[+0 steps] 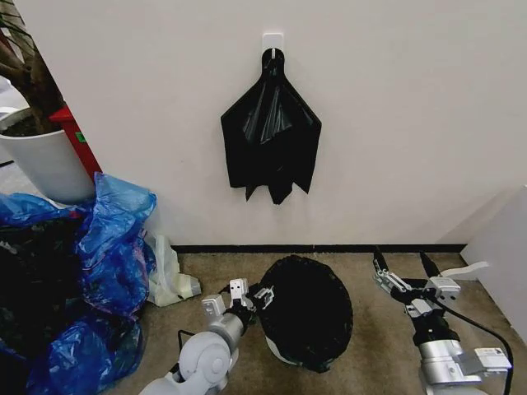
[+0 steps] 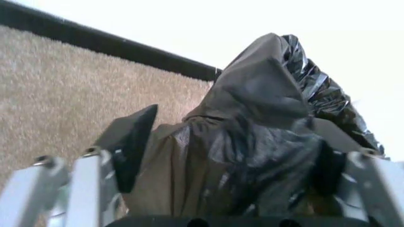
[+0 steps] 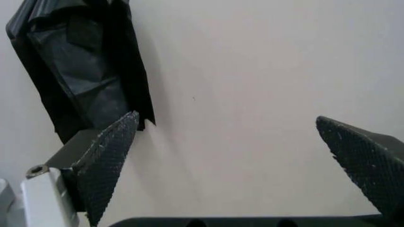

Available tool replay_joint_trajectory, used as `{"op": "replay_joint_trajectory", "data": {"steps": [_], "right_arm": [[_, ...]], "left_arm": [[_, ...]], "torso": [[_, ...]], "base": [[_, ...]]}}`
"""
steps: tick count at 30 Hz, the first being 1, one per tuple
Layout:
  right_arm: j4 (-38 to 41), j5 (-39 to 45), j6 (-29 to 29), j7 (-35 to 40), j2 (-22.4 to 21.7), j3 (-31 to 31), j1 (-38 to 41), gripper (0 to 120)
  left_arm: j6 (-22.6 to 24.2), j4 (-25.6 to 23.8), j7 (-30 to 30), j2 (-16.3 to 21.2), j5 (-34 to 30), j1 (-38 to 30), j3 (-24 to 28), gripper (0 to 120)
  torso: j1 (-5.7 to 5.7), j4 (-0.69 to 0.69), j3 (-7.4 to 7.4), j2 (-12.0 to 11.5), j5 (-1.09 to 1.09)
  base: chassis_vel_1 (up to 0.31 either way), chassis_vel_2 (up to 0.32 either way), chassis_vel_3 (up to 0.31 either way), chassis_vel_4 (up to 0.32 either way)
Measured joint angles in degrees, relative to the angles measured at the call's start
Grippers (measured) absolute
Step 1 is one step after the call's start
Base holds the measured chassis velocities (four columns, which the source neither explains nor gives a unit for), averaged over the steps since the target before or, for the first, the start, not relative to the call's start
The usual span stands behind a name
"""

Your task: Place the garbage bag over the trash bin.

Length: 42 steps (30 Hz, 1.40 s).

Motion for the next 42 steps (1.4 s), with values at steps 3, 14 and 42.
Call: {"op": "replay_joint_trajectory", "data": {"steps": [3, 14, 42], "right_arm": [[0.1, 0.0, 0.0, 0.1, 0.0, -0.2, 0.0, 100], [0.2, 0.0, 0.0, 0.2, 0.7, -0.7, 0.0, 100], [1.2, -16.6, 0.7, 3.0, 7.7, -3.7, -3.2, 100]], "left_arm": [[-0.1, -0.8, 0.1, 0.7, 0.6, 0.3, -0.3, 91], [-3.3, -3.2, 3.0, 2.7, 3.8, 2.0, -2.3, 100], [-23.8, -13.5, 22.2, 2.1, 27.5, 26.7, -36.3, 100]], "torso": [[0.00, 0.00, 0.00, 0.0, 0.00], [0.00, 0.00, 0.00, 0.0, 0.00], [0.00, 0.01, 0.00, 0.0, -0.02]], "base": [[0.000, 0.000, 0.000, 0.000], [0.000, 0.000, 0.000, 0.000], [0.000, 0.000, 0.000, 0.000]]}}
